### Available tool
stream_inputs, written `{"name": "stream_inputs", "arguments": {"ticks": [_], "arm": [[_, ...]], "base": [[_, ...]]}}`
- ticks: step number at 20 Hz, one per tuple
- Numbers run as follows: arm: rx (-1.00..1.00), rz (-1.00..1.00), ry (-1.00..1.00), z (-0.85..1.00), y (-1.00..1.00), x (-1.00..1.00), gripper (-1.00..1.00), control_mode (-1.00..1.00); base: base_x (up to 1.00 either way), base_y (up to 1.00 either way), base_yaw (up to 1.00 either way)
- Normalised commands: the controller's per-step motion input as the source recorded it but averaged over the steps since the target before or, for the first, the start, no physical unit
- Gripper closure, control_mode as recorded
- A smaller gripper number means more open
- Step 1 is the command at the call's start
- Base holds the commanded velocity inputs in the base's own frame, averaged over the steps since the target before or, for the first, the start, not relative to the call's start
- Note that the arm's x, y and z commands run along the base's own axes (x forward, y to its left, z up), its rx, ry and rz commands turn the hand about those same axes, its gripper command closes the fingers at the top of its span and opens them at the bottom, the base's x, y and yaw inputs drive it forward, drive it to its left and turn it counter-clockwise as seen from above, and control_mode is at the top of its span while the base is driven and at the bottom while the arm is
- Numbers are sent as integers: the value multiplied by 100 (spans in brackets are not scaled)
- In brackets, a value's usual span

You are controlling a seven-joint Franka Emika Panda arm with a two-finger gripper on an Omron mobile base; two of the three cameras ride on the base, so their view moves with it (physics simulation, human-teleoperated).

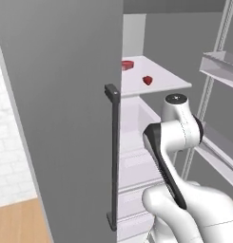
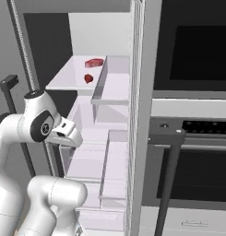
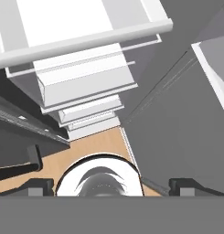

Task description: Take the strawberry from the fridge and place it on top of the pancake, located on the dining counter.

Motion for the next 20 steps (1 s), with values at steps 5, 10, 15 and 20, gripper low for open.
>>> {"name": "stream_inputs", "arguments": {"ticks": [5, 10, 15, 20], "arm": [[0, 0, 0, 0, 0, 0, -100, 100], [0, 0, 0, 0, 0, 0, -100, 100], [0, 0, 0, 0, 0, 0, -100, 100], [0, 0, 0, 0, 0, 0, -100, 100]], "base": [[30, -24, -14], [44, -3, -10], [53, 0, -2], [6, 0, 0]]}}
